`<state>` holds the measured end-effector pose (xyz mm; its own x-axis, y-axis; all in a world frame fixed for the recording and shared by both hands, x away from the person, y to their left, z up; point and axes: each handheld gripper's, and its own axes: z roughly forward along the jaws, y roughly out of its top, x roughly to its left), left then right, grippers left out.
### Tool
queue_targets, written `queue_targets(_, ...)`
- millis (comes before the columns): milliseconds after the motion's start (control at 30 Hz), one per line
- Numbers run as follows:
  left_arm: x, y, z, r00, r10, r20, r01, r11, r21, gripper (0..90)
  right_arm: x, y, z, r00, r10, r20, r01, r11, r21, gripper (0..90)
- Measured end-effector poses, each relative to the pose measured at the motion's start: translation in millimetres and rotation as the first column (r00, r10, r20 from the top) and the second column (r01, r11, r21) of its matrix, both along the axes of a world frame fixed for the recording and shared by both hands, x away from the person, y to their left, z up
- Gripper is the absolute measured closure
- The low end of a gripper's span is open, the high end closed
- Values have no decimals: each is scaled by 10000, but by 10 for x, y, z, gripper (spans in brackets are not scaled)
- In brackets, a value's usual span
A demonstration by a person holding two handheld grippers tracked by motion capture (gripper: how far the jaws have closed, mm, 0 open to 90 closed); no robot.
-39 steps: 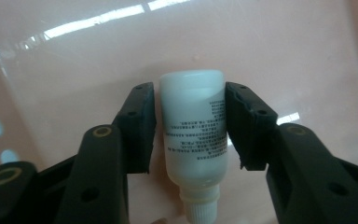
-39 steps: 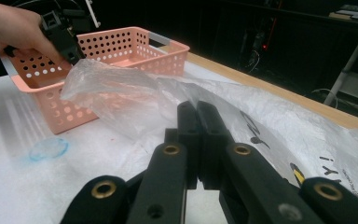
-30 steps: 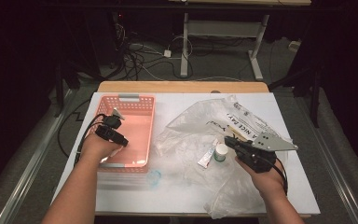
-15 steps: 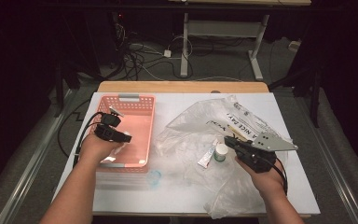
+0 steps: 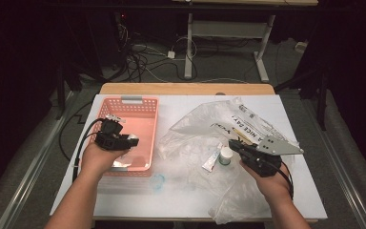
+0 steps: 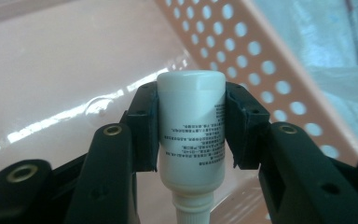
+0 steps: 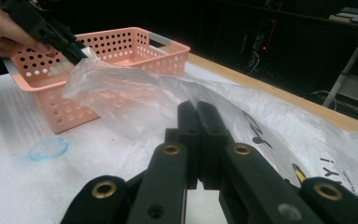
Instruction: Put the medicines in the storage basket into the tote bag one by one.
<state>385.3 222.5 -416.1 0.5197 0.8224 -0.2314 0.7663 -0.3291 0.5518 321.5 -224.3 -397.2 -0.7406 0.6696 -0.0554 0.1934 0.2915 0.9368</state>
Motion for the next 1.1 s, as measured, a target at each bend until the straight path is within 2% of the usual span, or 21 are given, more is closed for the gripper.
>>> queue_targets(167, -174, -30, 56, 9967, -40, 813, 73, 9991, -412, 580, -5, 8, -4, 10000, 25, -12, -25, 10000, -18, 900)
queue_targets(300, -303, -30, 68, 9898, 74, 1422, 46, 9965, -837, 580, -7, 21, -8, 10000, 31, 1, -31, 10000, -21, 900)
queue_targets(367, -361, -32, 61, 9861, 8, 1659, 144, 9958, -905, 581, -11, 23, -9, 10000, 32, 0, -32, 10000, -36, 900)
queue_targets(533, -511, -29, 29, 9731, 105, 2300, 175, 9927, -1191, 580, -18, 22, -10, 10000, 49, 35, -49, 10000, -24, 900)
queue_targets(700, -629, -6, 5, 9589, 409, 2809, 81, 9853, -1708, 580, -12, 17, -17, 9999, 58, 103, -58, 10000, -12, 900)
queue_targets(767, -671, 1, -19, 9545, 554, 2929, 43, 9800, -1991, 581, -10, 14, -20, 10000, 26, 95, -26, 10000, -39, 900)
queue_targets(833, -698, -5, -19, 9514, 498, 3041, 79, 9826, -1858, 580, -10, 11, -21, 9999, -2, 104, 3, 10000, -44, 900)
queue_targets(933, -767, -11, 3, 9390, 506, 3401, 80, 9856, -1687, 580, -12, 7, -17, 9999, -12, 137, 12, 10000, -14, 900)
queue_targets(1033, -814, 8, 35, 9255, 660, 3729, 25, 9836, -1802, 580, -15, -6, -8, 9998, -31, 180, 31, 10000, 21, 900)
queue_targets(1100, -831, 24, 58, 9200, 770, 3843, -28, 9818, -1899, 581, -15, -8, -7, 9998, -19, 201, 18, 10000, 27, 900)
